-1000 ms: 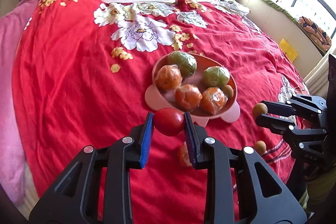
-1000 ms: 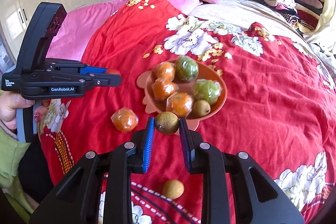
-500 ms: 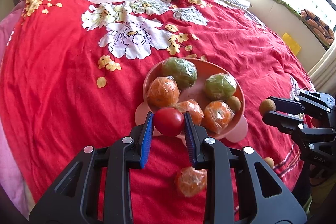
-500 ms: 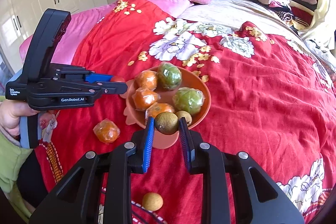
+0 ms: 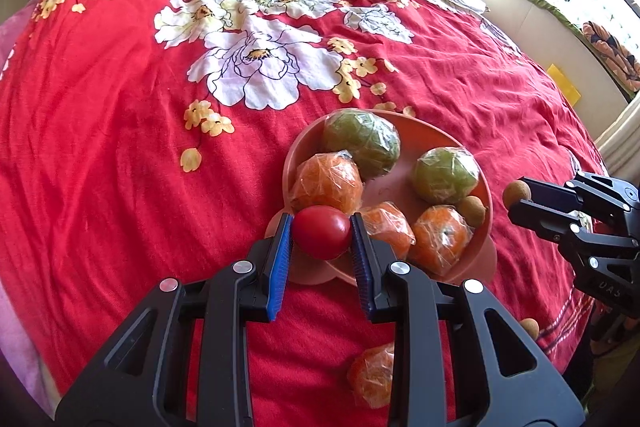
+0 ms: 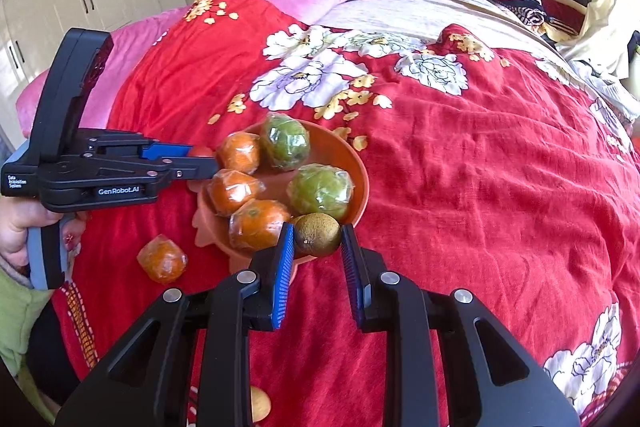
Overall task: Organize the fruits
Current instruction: 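Lower the tomato and kiwi into the pink bowl and open both grippers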
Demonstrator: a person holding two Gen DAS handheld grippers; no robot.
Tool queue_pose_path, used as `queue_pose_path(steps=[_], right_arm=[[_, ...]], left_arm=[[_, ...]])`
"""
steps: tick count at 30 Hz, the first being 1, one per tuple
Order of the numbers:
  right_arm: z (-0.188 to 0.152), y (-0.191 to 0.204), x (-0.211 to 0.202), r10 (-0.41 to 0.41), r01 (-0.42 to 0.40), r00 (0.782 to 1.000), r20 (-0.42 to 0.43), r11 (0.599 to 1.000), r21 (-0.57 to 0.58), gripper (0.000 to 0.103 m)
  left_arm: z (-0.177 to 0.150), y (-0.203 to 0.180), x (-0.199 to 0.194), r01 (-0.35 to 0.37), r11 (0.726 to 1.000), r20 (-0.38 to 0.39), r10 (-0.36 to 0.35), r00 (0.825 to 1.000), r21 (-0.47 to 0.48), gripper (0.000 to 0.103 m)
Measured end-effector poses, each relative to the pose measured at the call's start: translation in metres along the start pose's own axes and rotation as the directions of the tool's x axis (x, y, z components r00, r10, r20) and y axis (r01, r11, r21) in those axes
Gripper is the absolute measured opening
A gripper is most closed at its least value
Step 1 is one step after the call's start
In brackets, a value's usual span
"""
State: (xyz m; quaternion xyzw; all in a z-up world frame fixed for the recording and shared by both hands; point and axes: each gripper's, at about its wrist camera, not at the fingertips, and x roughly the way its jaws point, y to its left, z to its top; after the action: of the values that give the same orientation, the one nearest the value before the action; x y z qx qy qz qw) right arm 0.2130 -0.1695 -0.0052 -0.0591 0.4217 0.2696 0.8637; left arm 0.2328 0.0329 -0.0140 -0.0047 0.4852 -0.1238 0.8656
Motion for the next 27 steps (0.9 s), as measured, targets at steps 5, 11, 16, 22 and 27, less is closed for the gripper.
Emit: queue_pose_path(steps=[5,11,16,22,27], right_arm=[[0.004,-0.003,0.011,-0.005,0.005,1.000,-0.015,1.000,-0.006,0.023],[0.006,-0.004,0.023,-0.008,0.007,1.000,-0.030,1.000,-0.009,0.023],[0.010,-0.003,0.029,-0.014,0.014,0.999,-0.030,1.000,-0.021,0.023],[0.017,-0.005,0.035,-0.019,0.018,0.999,-0.029,0.999,-0.030,0.023],[0.020,-0.006,0.039,-0.021,0.020,0.999,-0.031,0.999,-0.037,0.023]], left_arm=[[0.001,0.002,0.004,0.000,1.000,-0.002,0.000,1.000,-0.003,0.021],[0.003,0.003,0.006,0.005,1.000,0.002,-0.005,1.000,-0.006,0.021],[0.005,0.004,0.007,0.006,1.000,0.004,-0.006,1.000,-0.004,0.021],[0.009,0.004,0.009,0.008,1.000,0.008,-0.008,1.000,-0.002,0.021],[0.009,0.004,0.009,0.009,1.000,0.010,-0.009,1.000,-0.003,0.021]])
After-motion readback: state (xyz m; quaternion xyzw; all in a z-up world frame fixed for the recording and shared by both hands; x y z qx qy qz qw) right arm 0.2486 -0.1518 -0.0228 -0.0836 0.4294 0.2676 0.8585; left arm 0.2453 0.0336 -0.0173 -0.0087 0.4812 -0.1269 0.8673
